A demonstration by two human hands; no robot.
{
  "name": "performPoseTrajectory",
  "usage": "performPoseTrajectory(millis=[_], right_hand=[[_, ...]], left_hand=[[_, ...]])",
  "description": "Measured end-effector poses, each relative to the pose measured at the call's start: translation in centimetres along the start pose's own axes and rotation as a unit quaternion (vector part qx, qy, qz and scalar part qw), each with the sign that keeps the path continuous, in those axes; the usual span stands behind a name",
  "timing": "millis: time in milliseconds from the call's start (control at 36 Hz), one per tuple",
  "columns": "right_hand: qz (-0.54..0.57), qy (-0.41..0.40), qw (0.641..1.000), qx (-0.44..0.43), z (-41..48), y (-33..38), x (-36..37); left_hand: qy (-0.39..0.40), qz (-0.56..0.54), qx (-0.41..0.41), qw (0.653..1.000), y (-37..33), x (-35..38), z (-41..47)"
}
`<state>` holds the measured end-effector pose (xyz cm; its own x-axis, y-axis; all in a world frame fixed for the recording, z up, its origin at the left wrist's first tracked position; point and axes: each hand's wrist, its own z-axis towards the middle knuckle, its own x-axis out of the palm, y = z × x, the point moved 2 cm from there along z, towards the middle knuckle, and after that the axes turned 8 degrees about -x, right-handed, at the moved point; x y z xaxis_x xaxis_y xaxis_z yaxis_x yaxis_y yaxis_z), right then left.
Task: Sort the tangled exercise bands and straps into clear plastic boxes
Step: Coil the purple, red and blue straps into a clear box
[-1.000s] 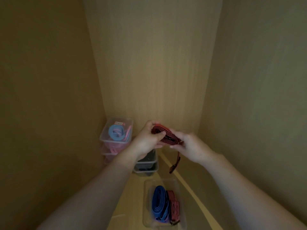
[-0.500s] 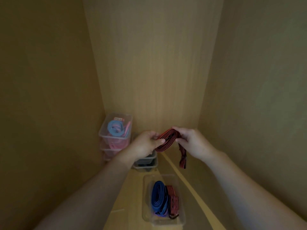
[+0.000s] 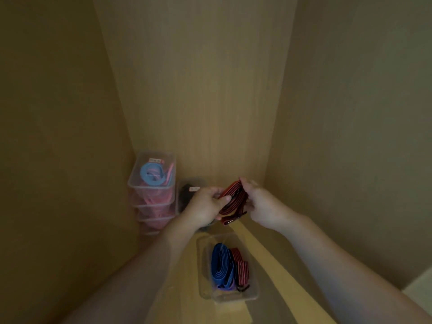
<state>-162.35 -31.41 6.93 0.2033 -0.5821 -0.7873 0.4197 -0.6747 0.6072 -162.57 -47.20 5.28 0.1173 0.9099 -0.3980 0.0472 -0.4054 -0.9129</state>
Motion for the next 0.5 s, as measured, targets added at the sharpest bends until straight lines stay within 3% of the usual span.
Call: performPoseTrajectory(millis=[167, 333, 500], right_hand=[[0.013, -0.040, 0.999, 0.012, -1.8, -0.5, 0.2], [0.025, -0.047, 0.998, 0.014, -4.1, -1.6, 1.9], [0.043, 0.053, 0.998, 0.006, -5.5, -2.8, 4.8]], left_hand=[[0.049, 0.033, 0.011, 0.998, 0.4, 0.7, -0.7], [0.184, 0.069, -0.021, 0.980, 3.4, 2.0, -2.6], [0.130, 0.024, -0.050, 0.990, 7.2, 2.9, -6.2]])
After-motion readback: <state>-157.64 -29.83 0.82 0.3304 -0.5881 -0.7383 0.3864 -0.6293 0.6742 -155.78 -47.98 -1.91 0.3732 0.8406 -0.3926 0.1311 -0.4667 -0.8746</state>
